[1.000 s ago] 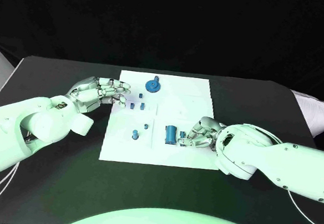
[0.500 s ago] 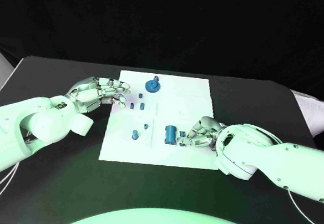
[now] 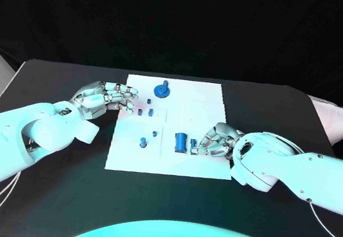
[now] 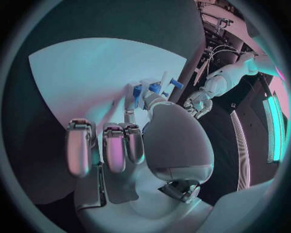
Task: Assemble the parts on the task board
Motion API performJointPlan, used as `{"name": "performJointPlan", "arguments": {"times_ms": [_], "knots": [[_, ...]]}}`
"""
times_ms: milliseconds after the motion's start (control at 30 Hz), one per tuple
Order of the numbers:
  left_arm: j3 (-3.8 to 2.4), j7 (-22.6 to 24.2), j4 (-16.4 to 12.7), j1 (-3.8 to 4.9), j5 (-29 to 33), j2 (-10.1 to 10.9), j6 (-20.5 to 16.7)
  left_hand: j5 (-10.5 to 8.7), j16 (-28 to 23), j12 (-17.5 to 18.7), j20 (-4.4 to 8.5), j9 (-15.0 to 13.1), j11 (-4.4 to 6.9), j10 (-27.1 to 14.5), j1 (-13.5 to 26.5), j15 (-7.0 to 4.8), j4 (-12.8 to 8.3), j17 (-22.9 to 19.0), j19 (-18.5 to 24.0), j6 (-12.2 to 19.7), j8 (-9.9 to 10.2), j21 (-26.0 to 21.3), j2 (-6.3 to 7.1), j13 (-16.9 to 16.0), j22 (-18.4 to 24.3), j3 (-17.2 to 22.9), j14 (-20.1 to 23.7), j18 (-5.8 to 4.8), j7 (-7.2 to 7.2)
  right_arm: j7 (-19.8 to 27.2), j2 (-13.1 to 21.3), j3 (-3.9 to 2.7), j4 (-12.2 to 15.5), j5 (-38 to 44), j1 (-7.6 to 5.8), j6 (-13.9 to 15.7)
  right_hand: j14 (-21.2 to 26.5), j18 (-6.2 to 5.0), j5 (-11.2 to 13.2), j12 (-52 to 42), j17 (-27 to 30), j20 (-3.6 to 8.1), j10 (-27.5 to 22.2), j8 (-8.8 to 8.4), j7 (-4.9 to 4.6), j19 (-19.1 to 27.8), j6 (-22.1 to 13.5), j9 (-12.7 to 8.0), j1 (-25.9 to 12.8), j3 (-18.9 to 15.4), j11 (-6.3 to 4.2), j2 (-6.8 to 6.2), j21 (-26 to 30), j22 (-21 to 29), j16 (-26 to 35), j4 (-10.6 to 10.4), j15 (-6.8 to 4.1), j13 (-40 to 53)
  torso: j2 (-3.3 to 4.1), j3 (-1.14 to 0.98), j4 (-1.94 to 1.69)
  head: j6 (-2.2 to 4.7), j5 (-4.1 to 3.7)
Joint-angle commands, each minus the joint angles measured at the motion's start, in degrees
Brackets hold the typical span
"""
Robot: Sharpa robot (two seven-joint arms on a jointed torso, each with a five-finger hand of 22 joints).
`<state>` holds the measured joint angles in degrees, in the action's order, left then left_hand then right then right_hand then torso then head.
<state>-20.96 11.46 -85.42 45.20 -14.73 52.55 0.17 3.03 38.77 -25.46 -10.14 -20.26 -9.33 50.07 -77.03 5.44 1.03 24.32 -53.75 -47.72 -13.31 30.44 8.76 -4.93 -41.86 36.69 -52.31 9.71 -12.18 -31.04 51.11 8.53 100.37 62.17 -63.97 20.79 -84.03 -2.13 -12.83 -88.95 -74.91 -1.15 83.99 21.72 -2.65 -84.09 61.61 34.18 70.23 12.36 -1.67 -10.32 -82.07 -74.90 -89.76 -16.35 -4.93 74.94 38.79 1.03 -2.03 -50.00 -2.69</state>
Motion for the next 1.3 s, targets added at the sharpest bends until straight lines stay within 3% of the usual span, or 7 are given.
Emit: {"name": "performJointPlan", "arguments": {"times_ms": [33,467,733,1233,1300], "knots": [[-0.05,0.4,-0.1,-0.04,-0.3,-0.1,1.0,0.08,-0.2,-0.4,-0.14,0.1,-0.12,-0.1,0.2,0.16,-0.3,0.1,0.1,0.4,-0.3,-0.2,-0.31,0.1,-0.1,0.2,0.1,0.63,-0.78,2.4,0.1,0.01,0.1,-0.6,0.04,-0.6,-5.9,0.75,0.6,0.2,-14.7,0.13,5.5,0.16,0.08,-4.5,-0.3,-0.1,0.7,0.3,0.09,0.13,-0.1,-13.2,-0.1,-0.1,-0.15,14.4,0.01,0.01,-0.01,0.0,0.01],[-0.05,0.4,0.0,-0.05,-0.4,-0.2,1.0,0.08,-0.2,-0.4,-0.14,0.1,-0.12,-0.1,0.2,0.16,-0.3,0.1,0.1,0.4,-0.3,-0.2,-0.31,0.1,-0.1,0.2,0.1,0.63,-0.78,0.9,-0.3,0.01,-1.2,0.5,0.05,-1.3,-5.9,0.79,1.1,0.1,-14.9,0.26,5.5,0.42,0.39,-4.6,-0.2,-0.3,3.8,1.9,-0.17,1.2,-0.3,-13.3,-0.1,0.4,-0.35,14.5,0.01,0.05,-0.02,0.0,-0.04],[-0.05,0.4,0.0,-0.05,-0.4,-0.2,1.0,0.08,-0.2,-0.4,-0.14,0.1,-0.12,-0.1,0.2,0.16,-0.3,0.1,0.1,0.4,-0.3,-0.2,-0.31,0.1,-0.1,0.2,0.1,0.63,-0.78,0.4,-1.2,0.02,-1.5,0.9,0.36,-2.4,-5.9,0.81,2.9,0.0,-14.9,0.4,5.6,0.7,0.56,-4.6,0.1,-0.5,7.0,2.9,-0.33,0.1,-0.4,-13.3,-0.2,1.2,-0.5,14.5,0.03,0.02,-0.07,0.0,0.03],[-0.05,0.4,0.0,-0.05,-0.4,-0.2,1.0,0.08,-0.2,-0.4,-0.14,0.1,-0.12,-0.1,0.2,0.16,-0.3,0.1,0.1,0.4,-0.3,-0.2,-0.31,0.1,-0.1,0.2,0.1,0.63,-0.78,-2.1,-2.0,0.03,-2.2,4.5,0.62,-1.6,-5.9,0.84,2.6,-0.2,-14.9,0.46,5.6,0.88,0.75,-4.6,0.4,-0.6,8.0,3.4,-0.48,-0.08,-0.6,-13.4,-0.2,1.4,-0.59,14.6,0.02,0.02,-0.03,0.0,0.02],[-0.05,0.4,0.0,-0.05,-0.4,-0.2,1.0,0.08,-0.2,-0.4,-0.14,0.1,-0.12,-0.1,0.2,0.16,-0.3,0.1,0.1,0.4,-0.3,-0.2,-0.31,0.1,-0.1,0.2,0.1,0.63,-0.78,-2.3,-2.1,0.03,-2.2,5.1,0.63,-1.5,-5.9,0.83,4.4,-0.1,-14.9,0.53,5.6,0.87,0.78,-4.6,0.4,-0.8,8.8,4.0,-0.52,-0.12,-0.5,-13.4,-0.2,1.4,-0.63,14.6,0.02,0.02,0.0,0.0,0.03]]}}
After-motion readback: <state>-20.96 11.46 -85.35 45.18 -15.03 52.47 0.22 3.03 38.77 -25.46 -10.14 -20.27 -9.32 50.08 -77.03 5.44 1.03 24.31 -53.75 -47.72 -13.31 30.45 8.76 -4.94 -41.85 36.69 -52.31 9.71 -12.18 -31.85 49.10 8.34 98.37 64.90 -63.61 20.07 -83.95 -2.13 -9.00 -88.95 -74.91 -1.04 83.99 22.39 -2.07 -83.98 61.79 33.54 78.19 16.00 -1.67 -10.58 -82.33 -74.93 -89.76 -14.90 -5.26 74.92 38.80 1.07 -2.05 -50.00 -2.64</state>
